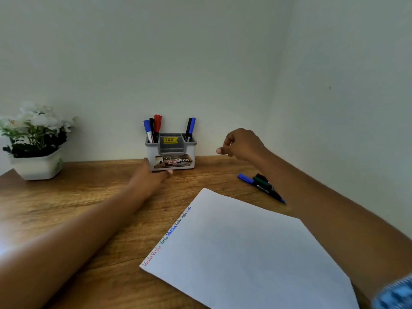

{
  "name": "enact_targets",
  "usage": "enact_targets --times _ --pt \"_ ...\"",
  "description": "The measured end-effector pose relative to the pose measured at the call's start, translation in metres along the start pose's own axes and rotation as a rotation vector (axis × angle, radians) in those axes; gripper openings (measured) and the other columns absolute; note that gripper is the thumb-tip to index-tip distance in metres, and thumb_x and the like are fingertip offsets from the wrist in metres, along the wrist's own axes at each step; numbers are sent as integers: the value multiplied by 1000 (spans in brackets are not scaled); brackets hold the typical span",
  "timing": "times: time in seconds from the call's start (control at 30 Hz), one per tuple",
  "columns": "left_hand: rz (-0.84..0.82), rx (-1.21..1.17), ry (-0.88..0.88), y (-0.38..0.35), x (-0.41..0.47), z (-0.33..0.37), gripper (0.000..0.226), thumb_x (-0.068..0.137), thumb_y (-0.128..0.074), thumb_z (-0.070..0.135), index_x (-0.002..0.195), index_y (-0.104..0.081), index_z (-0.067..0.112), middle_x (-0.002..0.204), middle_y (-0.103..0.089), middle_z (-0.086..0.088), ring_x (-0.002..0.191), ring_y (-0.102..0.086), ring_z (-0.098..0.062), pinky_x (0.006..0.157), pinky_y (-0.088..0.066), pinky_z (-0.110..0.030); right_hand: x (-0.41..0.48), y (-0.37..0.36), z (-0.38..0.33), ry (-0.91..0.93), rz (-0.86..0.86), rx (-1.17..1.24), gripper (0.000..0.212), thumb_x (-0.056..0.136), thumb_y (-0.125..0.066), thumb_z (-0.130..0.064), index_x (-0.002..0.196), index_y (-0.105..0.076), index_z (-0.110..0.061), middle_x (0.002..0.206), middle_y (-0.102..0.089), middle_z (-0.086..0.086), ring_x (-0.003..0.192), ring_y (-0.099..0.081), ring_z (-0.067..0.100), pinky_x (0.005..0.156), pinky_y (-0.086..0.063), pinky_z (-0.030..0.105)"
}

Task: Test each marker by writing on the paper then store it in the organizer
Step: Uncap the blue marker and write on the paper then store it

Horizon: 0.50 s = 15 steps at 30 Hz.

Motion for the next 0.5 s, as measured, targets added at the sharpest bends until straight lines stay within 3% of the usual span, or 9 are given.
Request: enact_targets --times 0.13,0.23,0.4,0.5 --pt "-308 236 -131 -13 -65 5 77 79 -61 56 146 -29 34 153 -34 0 135 -37 -22 111 -31 -38 -44 12 46 -77 -46 -93 19 75 -74 -36 72 -61 -23 81 -66 -2 79 -61 17 70 -47 29" --pt "-528 421 -234 -26 -107 11 86 72 -51 74 146 -23 41 154 -28 10 139 -30 -14 110 -26 -32 -58 16 73 -118 -43 -217 16 75 -72 -33 70 -59 -25 86 -66 -1 81 -60 18 64 -40 27" --pt "-606 608 -305 -30 -118 12 125 36 -33 101 146 -11 46 156 -17 16 142 -18 -12 116 -15 -36 -56 0 92 -153 -103 -325 25 73 -75 -40 86 -67 -20 96 -67 2 86 -60 19 72 -49 31" --pt "-601 640 -318 -32 -115 11 128 36 -32 101 148 -10 43 157 -16 16 143 -17 -10 116 -13 -34 -60 -11 88 -138 -146 -247 25 75 -76 -34 87 -70 -13 91 -70 5 80 -61 18 67 -46 30"
Point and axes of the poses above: each hand's wrist, its own x-axis towards the middle knuckle, its own y-axis out of the back of the hand, z = x × y, the point moved 9 cm from there along x, towards the middle knuckle
